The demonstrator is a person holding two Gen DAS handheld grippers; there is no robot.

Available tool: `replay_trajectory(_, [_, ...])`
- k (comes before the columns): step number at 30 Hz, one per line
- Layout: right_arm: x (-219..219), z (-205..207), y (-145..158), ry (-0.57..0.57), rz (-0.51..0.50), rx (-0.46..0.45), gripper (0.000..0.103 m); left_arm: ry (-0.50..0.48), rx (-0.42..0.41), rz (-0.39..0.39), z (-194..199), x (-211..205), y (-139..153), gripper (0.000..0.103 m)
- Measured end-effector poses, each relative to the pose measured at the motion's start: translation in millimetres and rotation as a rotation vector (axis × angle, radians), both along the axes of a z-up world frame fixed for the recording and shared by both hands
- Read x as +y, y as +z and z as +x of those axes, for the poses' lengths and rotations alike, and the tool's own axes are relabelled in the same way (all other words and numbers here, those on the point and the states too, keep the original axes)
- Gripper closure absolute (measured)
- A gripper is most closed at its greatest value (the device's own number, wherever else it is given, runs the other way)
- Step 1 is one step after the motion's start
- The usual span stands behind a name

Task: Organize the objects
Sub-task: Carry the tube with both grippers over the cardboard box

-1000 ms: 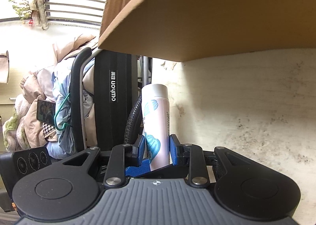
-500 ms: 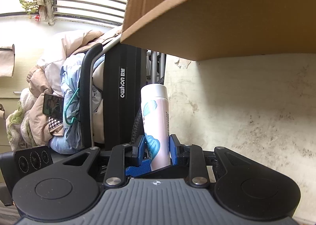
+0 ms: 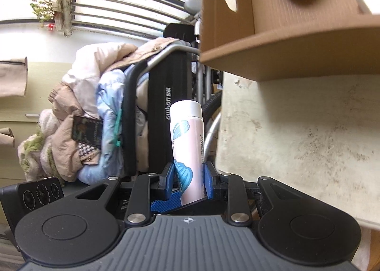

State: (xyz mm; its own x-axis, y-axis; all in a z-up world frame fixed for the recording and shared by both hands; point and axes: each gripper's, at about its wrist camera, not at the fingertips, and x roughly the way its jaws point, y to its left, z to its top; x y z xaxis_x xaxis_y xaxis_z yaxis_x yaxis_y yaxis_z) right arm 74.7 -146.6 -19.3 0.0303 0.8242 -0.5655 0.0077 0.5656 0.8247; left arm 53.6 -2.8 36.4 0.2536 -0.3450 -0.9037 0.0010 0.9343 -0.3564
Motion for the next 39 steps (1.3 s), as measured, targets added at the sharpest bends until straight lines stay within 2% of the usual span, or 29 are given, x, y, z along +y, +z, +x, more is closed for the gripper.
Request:
replay_trajectory(10, [-15, -8, 67, -0.051, -0.027, -0.059, 0.073, -0.044, -0.056, -0.036, -5, -14, 53, 0.057])
replay_trajectory(17, [-27, -13, 99, -0.089, -0.027, -0.084, 0.073, -0.064, -0.076, -0.038, -4, -28, 74, 0.057])
replay_trajectory(23, [-41, 0, 105, -0.098, 0.01, -0.07, 0.073, -0.034, -0.088, -0.029, 5, -38, 82, 0.057])
replay_trajectory(27, [-47, 16, 108, -0.069, 0.019, -0.049, 0.073, -0.01, -0.098, -0.026, 14, -47, 85, 0.057])
replay_trajectory(33, [-58, 43, 110, -0.021, 0.034, -0.071, 0.073, 0.033, -0.131, -0.025, 28, -61, 84, 0.057])
replay_trajectory(39, [-68, 59, 105, -0.008, 0.043, -0.073, 0.073, 0.048, -0.11, -0.016, 39, -73, 78, 0.057])
